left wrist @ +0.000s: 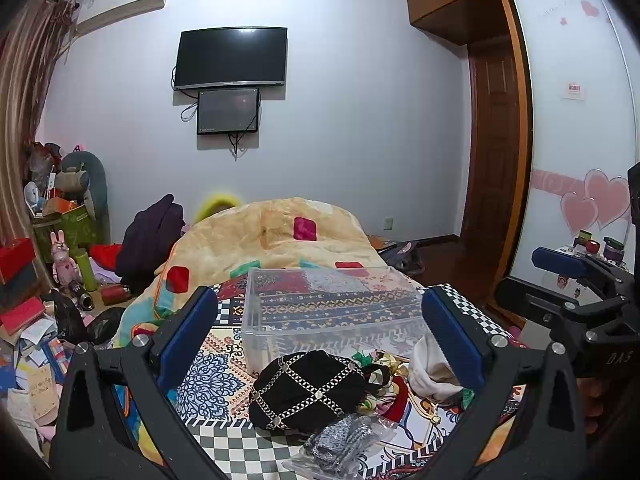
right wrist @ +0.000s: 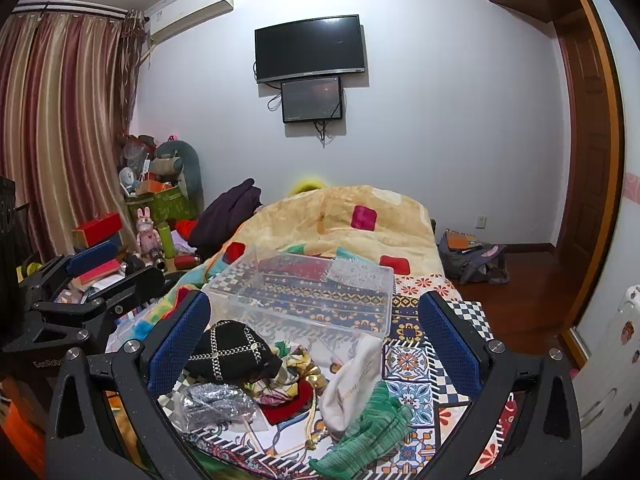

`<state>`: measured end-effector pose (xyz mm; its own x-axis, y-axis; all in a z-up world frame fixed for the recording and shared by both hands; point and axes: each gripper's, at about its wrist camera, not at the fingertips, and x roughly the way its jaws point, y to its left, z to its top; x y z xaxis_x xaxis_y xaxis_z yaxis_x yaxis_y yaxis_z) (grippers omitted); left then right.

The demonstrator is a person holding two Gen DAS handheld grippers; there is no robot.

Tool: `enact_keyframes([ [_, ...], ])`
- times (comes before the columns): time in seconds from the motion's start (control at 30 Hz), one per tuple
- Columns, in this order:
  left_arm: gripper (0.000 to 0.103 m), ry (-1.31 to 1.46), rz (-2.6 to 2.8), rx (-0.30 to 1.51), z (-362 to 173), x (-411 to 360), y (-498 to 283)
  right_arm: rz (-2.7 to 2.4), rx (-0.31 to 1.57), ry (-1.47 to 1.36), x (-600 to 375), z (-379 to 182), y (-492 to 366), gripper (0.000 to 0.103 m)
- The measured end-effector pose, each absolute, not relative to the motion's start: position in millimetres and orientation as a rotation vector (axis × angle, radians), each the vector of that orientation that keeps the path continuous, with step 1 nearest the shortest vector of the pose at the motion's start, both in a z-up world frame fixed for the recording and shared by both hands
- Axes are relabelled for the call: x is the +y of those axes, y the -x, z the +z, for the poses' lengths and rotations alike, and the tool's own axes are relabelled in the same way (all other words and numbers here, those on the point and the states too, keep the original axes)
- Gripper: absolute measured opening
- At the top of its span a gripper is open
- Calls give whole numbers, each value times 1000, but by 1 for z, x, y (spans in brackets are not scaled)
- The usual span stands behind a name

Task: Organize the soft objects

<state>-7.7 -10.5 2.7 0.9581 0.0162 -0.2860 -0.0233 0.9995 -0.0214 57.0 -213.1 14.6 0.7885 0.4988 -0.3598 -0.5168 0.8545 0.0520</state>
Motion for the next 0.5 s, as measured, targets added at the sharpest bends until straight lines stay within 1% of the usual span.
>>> enact_keyframes([
  [0.5,103,18,19,285,3,-12,9,551,366,22,-216,18,-54,103],
])
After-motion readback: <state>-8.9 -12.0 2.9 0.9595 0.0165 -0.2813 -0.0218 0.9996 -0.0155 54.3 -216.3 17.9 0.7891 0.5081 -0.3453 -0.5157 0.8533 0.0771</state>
